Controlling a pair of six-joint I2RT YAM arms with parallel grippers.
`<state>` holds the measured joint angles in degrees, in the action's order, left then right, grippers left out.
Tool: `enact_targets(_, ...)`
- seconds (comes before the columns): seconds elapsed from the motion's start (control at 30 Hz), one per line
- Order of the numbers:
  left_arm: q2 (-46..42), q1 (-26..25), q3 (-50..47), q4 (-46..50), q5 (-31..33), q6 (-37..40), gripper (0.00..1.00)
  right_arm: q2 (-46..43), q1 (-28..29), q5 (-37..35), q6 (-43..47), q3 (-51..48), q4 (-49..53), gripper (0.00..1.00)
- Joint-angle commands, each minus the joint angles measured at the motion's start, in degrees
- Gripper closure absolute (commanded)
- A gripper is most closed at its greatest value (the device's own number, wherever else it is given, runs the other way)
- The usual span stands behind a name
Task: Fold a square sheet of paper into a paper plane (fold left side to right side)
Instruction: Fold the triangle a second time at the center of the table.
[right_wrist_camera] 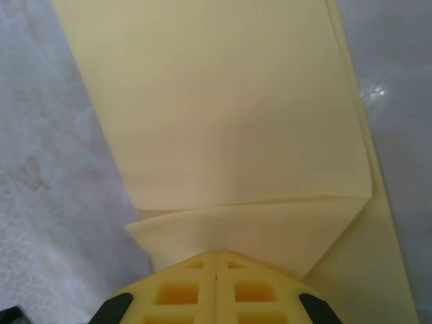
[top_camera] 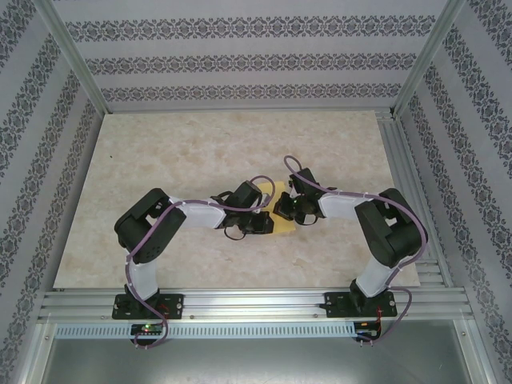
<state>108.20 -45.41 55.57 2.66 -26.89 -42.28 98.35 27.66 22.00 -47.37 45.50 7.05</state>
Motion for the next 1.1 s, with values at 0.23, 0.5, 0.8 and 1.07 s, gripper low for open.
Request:
enact_targets(0.23, -7.48, -1.26, 2.13, 6.00, 0.16, 2.43, 0.73, 1.73, 0.55, -1.66, 0.23, 0.42, 2.14, 0.96)
enact_targets(0.5, -6.76, -0.56, 1.76, 6.86, 0.85, 2.21, 0.77, 1.59, 0.55, -1.41, 0.42, 0.82, 2.09, 0.97)
enact_targets(0.8, -2.63, -0.47, 2.29, 4.49, 0.42, 1.69, 0.78, 1.25, 0.64, -1.39, 0.40, 0.46, 2.27, 0.96)
enact_targets(1.07, -1.18, -0.47, 1.49, 3.80, 0.29, 1.70, 0.80, 1.41, 0.59, -1.34, 0.42, 0.46, 2.27, 0.96)
